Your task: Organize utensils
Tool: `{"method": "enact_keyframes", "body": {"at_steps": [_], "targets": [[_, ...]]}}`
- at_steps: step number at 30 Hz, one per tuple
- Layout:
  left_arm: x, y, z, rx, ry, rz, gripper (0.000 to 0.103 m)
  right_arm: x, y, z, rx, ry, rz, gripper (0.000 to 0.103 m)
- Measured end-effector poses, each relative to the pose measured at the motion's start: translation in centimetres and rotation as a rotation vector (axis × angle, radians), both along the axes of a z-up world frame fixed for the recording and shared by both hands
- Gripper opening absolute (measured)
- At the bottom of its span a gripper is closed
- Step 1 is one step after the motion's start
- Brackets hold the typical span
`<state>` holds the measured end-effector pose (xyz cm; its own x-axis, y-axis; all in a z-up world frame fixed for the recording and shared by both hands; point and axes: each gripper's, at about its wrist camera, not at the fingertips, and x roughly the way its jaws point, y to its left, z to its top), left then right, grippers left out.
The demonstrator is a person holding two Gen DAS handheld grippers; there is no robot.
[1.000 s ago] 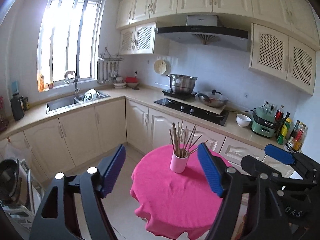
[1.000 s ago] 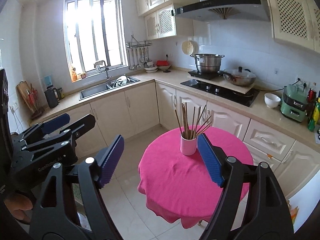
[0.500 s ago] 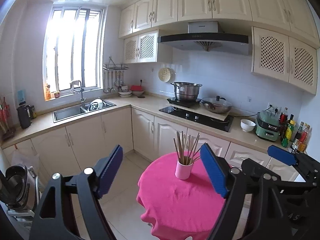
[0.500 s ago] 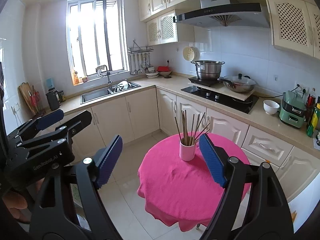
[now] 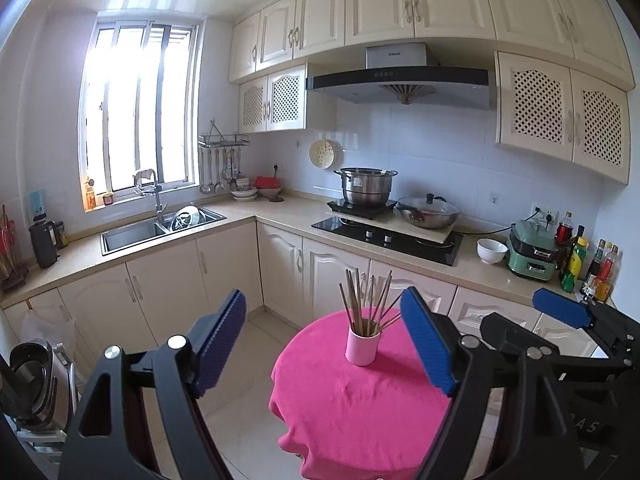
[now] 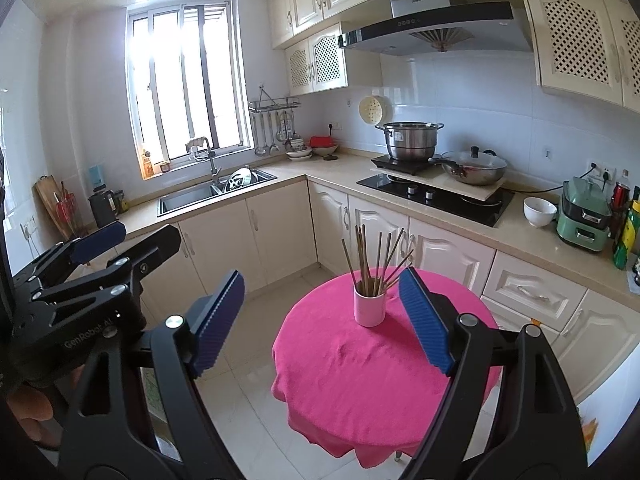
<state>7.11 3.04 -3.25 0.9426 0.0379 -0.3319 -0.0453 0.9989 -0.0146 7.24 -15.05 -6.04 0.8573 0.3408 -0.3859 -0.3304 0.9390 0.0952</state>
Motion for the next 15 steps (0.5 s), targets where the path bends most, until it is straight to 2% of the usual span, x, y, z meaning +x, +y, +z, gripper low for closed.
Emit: {"method": "enact_keyframes", "body": {"at_steps": [15], "targets": [[0.29,-0.50,-0.16,0.005,0.004,0.002,0.078,0.76,-0.54,-0.07,0.012,0.016,0.005,0.079]]}}
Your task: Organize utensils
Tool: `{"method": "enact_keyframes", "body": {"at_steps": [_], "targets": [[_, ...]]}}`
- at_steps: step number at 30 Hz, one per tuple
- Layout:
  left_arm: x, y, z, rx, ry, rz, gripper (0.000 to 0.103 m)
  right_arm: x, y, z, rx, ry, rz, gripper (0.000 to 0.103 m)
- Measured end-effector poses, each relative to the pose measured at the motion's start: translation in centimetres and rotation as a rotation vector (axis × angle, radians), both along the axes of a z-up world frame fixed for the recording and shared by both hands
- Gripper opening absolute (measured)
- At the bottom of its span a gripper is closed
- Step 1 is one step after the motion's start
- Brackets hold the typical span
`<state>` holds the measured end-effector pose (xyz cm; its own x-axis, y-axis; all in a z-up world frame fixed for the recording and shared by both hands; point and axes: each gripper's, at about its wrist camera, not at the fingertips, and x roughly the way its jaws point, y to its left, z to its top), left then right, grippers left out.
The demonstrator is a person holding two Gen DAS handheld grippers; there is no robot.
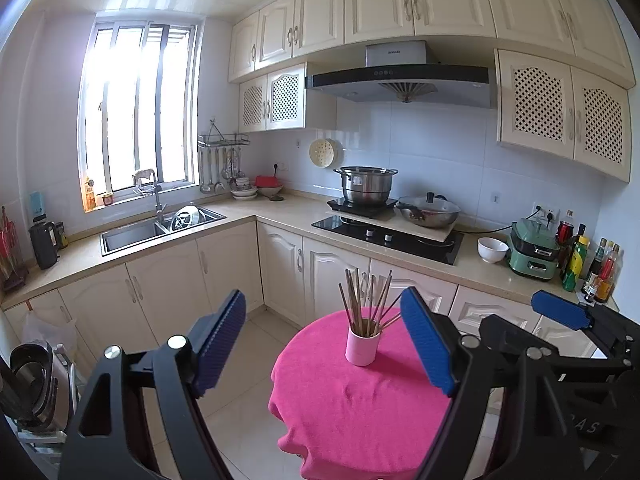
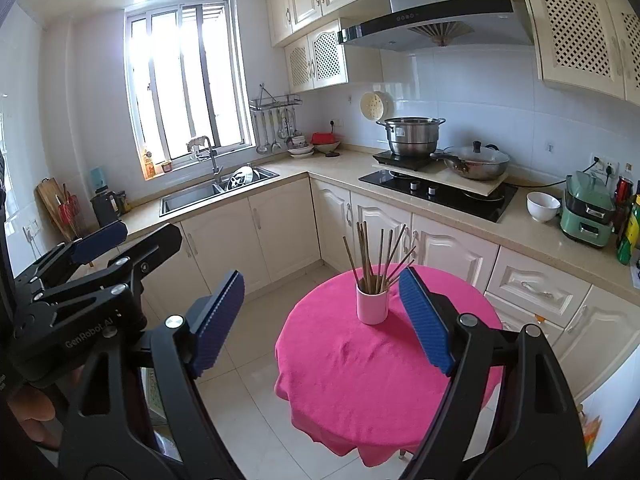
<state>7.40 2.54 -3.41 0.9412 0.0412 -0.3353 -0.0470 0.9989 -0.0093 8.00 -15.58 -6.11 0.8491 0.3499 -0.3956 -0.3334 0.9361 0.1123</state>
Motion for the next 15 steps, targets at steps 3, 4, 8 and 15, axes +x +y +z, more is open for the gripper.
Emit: {"method": "enact_keyframes", "body": {"at_steps": [3,4,8,15], "targets": [[0.11,-0.19,0.08,0.003,-0.001,0.001,0.078,0.09,-0.02,-0.06,0.003,0.003,-0.001,0.079],[0.12,-0.19,0.09,0.002,0.000,0.001,0.078,0.09,-0.05,-0.10,0.005,0.003,-0.002,0.079],[0.25,-0.35,0.11,0.005,0.002,0.000,0.078,0.06,-0.12,-0.17,0.004,0.005,-0.003,0.079],[0.26,-0.41,0.04,0.005,0.004,0.000,0.078,0.05,-0.17,-0.33,0.006,0.007,-0.005,0.079]]}}
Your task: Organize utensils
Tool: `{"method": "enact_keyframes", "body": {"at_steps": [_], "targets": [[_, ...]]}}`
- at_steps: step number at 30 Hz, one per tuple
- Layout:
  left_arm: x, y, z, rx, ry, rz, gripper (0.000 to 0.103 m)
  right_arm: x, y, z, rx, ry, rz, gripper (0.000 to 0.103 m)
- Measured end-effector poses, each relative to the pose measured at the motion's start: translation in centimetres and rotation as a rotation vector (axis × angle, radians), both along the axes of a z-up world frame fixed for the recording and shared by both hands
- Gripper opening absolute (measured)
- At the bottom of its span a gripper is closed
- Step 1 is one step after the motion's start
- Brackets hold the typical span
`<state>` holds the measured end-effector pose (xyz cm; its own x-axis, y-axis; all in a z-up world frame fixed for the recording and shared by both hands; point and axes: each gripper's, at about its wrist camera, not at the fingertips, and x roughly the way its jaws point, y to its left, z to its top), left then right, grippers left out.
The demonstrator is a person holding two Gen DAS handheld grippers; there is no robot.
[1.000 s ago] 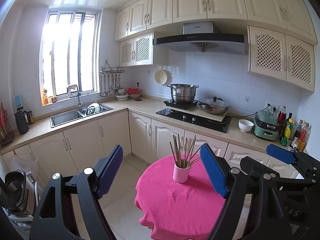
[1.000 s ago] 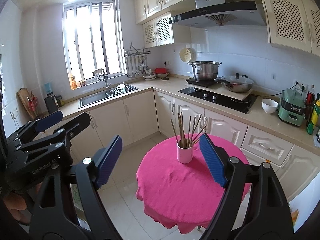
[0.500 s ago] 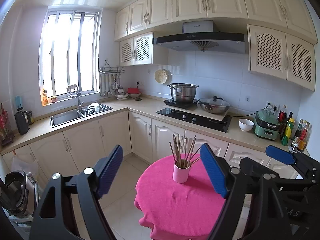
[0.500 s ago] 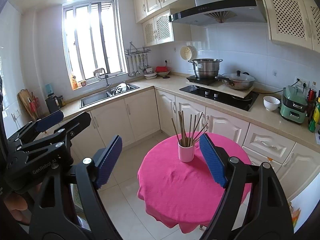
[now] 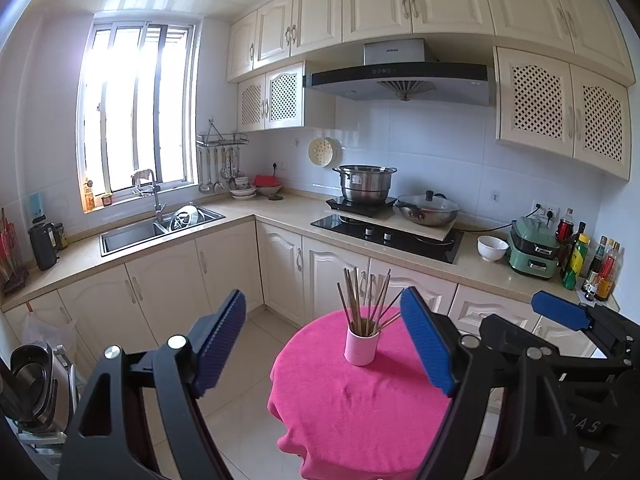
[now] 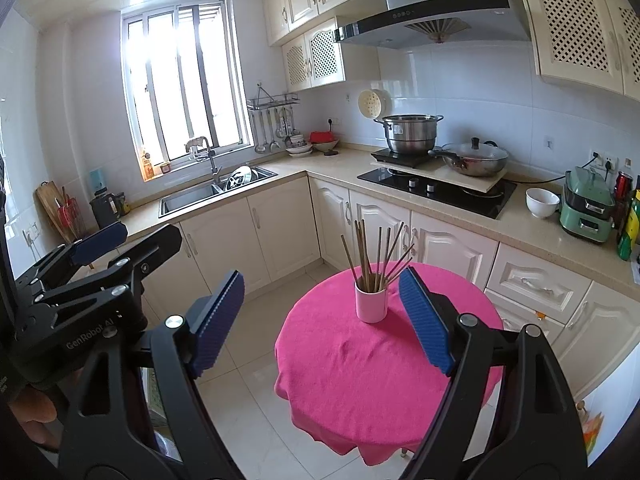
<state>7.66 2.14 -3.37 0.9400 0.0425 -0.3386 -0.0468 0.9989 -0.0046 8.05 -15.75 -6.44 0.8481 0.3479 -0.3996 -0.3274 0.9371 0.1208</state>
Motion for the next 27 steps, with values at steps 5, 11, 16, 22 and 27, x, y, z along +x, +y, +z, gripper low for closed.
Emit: {"method": "enact_keyframes", "body": {"at_steps": [5,11,16,22,27], "targets": [[0.10,-0.05,-0.08,0.002,0.002,-0.001,0.078,0.01,0.03,0.01,-0.001,0.001,-0.002,0.079],[0.20,-0.12,-0.24,0.000,0.004,-0.002,0.078,0.07,-0.04,-0.12,0.000,0.003,-0.003,0.079],[0.41,-0.17,-0.53,-0.003,0.010,-0.003,0.078,0.14,-0.09,-0.25,0.003,0.012,-0.004,0.079],[0.65,-0.21,-0.77,0.002,0.012,-0.002,0.078,0.24,-0.02,-0.28,0.004,0.019,-0.007,0.079],[0.79,-0.12,-0.97,0.002,0.019,-0.004,0.078,0.40,0.06,-0.30,0.003,0.025,-0.009,0.079]]}}
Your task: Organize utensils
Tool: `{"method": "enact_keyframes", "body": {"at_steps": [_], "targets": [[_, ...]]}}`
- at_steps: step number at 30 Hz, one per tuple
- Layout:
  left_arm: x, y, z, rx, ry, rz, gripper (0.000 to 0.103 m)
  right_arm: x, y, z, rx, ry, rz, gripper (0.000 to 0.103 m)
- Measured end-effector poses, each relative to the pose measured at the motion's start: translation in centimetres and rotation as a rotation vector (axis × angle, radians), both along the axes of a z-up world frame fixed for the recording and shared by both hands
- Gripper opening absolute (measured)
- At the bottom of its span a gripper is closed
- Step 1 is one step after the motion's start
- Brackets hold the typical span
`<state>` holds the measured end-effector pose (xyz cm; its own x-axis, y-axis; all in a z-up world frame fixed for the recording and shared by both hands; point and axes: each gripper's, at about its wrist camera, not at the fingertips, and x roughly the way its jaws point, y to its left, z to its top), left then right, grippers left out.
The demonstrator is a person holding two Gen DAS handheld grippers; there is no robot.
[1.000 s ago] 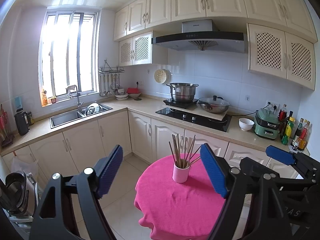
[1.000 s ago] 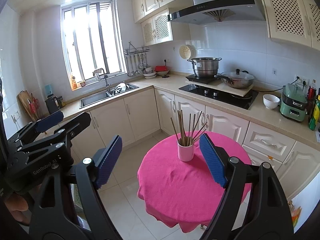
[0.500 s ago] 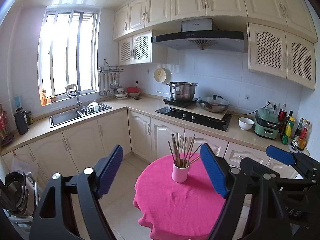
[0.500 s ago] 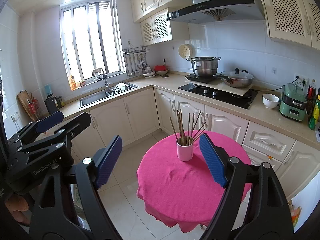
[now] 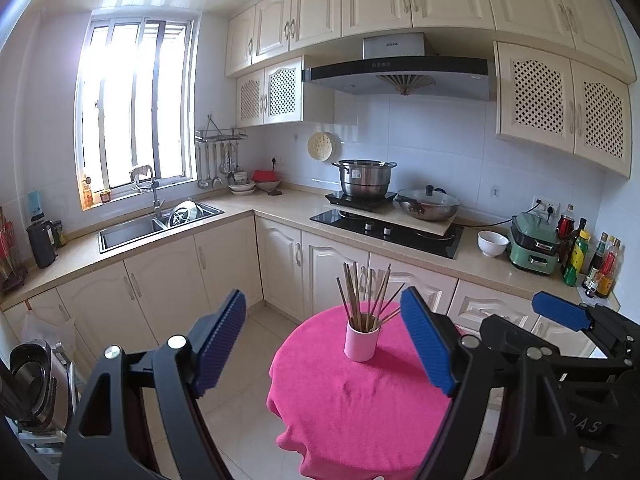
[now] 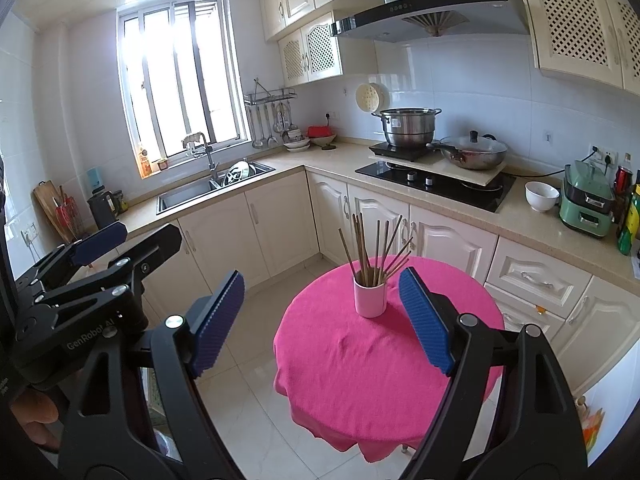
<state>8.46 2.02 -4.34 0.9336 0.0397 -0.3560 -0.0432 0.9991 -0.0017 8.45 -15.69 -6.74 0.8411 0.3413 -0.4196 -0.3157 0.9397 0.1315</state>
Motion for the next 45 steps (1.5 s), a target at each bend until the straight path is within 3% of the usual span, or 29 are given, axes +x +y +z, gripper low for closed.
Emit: {"method": "enact_keyframes", "body": {"at_steps": [45], "targets": [[1.6,0.4,-0.3,-0.009,0.021,-0.007,0.078,1.2,0.9,-0.2,0.009,0.027,-0.011,0.079]]}}
